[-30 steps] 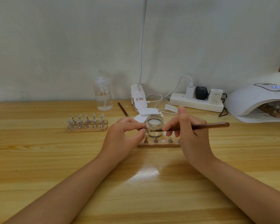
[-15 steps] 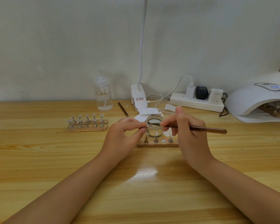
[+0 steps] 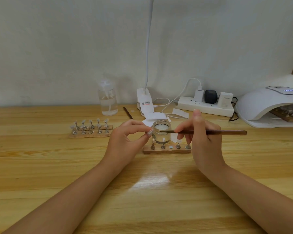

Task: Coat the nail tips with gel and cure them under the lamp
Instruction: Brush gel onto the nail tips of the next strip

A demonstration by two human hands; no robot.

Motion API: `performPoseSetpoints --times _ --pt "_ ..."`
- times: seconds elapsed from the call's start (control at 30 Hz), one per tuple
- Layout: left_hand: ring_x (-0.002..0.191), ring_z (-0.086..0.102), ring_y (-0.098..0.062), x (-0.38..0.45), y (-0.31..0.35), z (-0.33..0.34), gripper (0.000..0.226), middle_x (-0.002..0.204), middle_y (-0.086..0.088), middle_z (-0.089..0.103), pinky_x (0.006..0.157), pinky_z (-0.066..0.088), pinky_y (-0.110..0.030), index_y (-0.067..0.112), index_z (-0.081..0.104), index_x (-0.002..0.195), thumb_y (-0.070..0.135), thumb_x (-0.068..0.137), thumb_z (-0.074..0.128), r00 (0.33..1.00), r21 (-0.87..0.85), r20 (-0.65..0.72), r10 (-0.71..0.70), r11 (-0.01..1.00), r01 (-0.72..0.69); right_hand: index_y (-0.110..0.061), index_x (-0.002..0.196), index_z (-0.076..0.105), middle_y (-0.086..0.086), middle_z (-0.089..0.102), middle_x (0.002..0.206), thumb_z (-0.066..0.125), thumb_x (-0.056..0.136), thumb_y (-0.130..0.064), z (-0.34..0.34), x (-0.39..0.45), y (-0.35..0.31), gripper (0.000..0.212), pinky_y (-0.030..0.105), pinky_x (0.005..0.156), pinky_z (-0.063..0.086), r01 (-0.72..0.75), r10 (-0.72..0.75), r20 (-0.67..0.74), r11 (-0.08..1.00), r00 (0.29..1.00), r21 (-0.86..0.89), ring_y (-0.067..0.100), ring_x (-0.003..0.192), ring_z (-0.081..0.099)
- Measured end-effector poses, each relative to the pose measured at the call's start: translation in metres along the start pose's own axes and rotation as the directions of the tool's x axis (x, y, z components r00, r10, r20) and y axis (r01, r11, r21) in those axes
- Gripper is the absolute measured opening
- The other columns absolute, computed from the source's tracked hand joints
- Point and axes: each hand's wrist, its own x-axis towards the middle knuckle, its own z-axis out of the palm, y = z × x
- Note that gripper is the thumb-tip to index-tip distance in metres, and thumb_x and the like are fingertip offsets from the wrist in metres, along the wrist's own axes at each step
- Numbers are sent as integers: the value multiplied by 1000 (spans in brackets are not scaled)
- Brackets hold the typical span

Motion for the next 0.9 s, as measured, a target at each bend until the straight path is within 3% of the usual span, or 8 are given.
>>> performPoseSetpoints --times 0.2,0.4,0.6,0.9 --pt "83 63 1 0 0 -1 18 81 13 68 80 43 -8 23 70 77 5 74 72 1000 -22 2 -29 999 29 -15 64 66 -11 59 53 41 93 -26 2 -3 -2 39 7 57 38 129 -125 61 989 990 -66 -1 56 56" --pt "84 63 -8 0 -2 0 18 82 4 69 81 46 -14 20 72 84 5 74 72 999 -15 -11 -51 999 51 -10 71 67 -21 55 56 34 90 -24 3 -3 -2 40 4 60 36 272 -248 149 947 957 -172 -5 61 55" --pt "80 61 -2 0 -3 0 23 80 9 67 78 42 -7 28 70 78 5 73 72 997 -25 -24 -67 997 66 -7 70 69 -21 55 60 36 91 -27 4 -4 2 44 5 62 38 282 -246 179 936 953 -212 -6 61 56" --pt "82 62 -4 0 -2 0 18 80 7 67 78 42 -7 21 71 84 5 74 72 996 -17 -24 -81 997 81 -16 60 65 -11 59 54 35 88 -37 2 -5 2 46 7 55 37 190 -171 156 975 973 -116 1 52 57"
